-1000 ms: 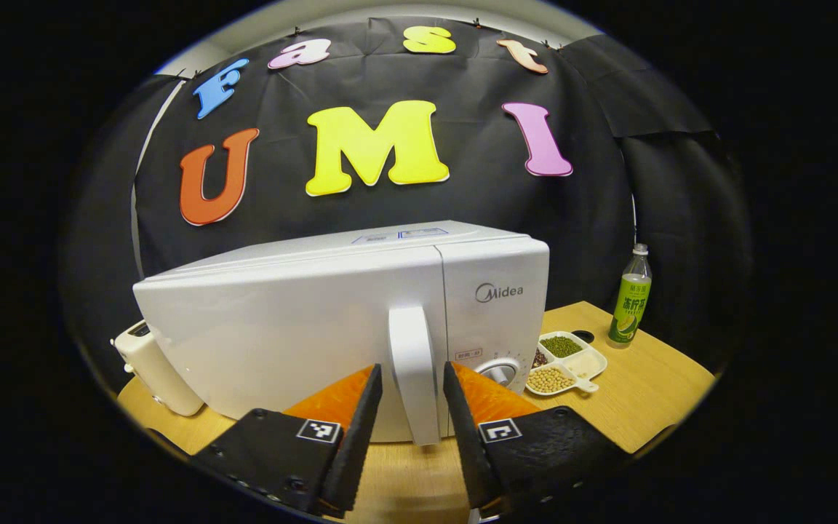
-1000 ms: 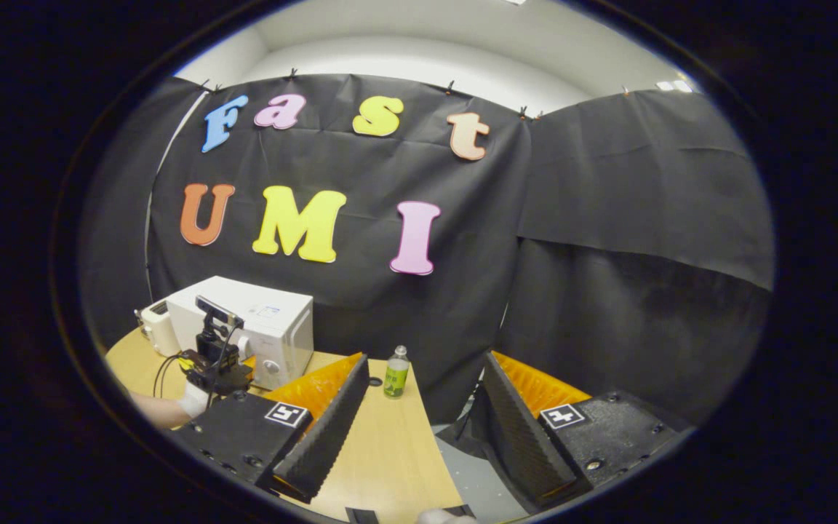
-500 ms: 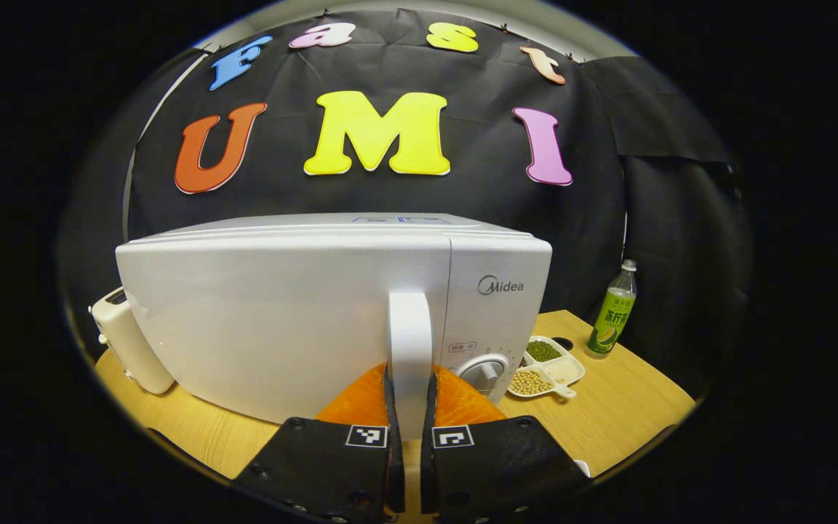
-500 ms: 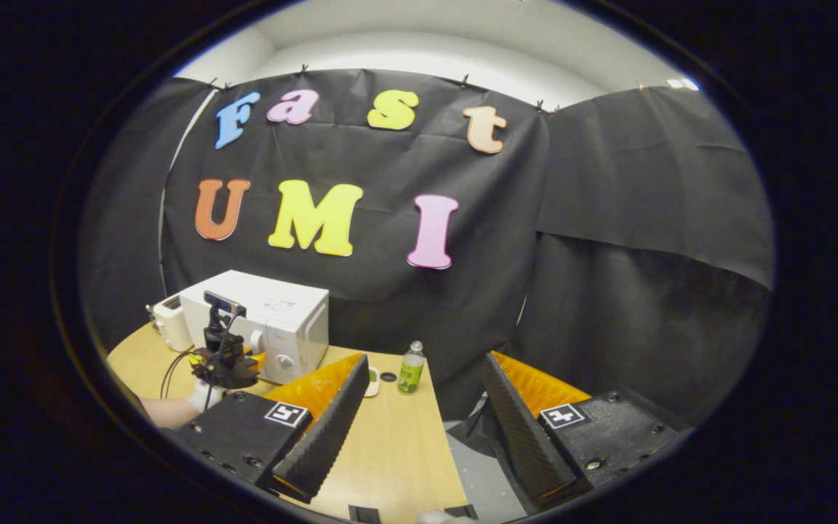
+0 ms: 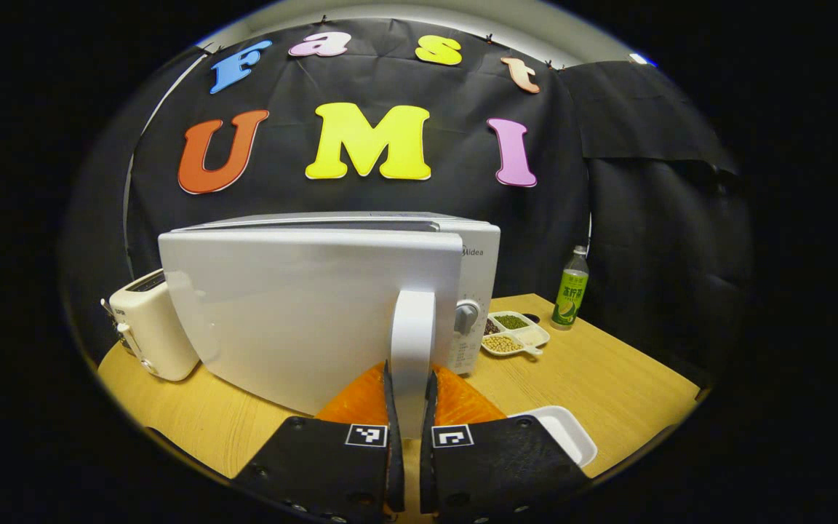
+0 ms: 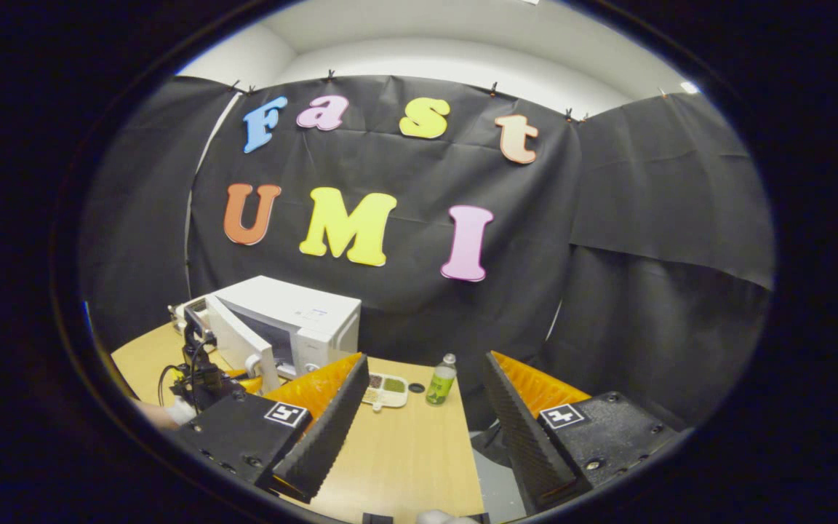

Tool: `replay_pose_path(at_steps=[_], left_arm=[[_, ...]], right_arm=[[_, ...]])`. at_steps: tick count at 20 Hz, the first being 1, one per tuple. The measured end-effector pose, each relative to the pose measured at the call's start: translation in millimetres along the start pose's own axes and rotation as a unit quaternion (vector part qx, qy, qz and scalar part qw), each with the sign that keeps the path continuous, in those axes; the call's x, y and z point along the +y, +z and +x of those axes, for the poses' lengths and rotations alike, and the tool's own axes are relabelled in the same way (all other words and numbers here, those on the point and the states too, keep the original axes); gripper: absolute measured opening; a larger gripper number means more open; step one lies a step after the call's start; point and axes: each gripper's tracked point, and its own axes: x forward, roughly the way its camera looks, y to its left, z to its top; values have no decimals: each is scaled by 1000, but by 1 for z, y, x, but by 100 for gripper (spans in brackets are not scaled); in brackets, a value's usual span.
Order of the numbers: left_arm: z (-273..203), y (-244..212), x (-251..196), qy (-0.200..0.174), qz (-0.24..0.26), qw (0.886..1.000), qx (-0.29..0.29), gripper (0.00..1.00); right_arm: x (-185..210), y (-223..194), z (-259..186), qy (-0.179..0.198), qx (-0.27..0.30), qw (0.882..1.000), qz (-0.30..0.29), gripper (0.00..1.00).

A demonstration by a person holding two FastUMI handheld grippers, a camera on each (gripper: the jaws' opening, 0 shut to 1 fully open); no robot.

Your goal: Open the microwave oven with the left hand, put the food in, and close the microwave oven.

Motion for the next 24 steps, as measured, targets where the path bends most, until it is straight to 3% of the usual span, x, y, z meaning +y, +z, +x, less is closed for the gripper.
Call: replay_pose_path(at_steps=[1,4,5,11,12,13,14,16,24], left_arm=[[-13,-3,5,1,-1,1000,2,8],[-52,-14,24,19,6,1000,14,9],[-63,-17,31,26,9,999,18,12],[-130,-23,90,77,25,997,18,22],[-140,-19,103,88,32,996,11,17],[-149,-17,114,96,35,995,11,39],[-155,-16,126,106,34,994,12,50],[-169,-16,140,116,27,993,15,96],[-243,-30,217,198,24,979,30,97]], right_arm=[[12,0,3,13,1,1000,7,100],[47,-3,5,48,5,999,23,96],[58,-4,4,59,6,998,24,100],[120,0,-8,115,2,993,17,100],[129,0,-9,122,1,992,18,96],[137,-1,-10,129,0,991,21,96],[145,0,-12,134,-2,991,24,100],[159,-3,-17,145,-1,989,28,97],[191,-18,-25,169,2,984,49,97]])
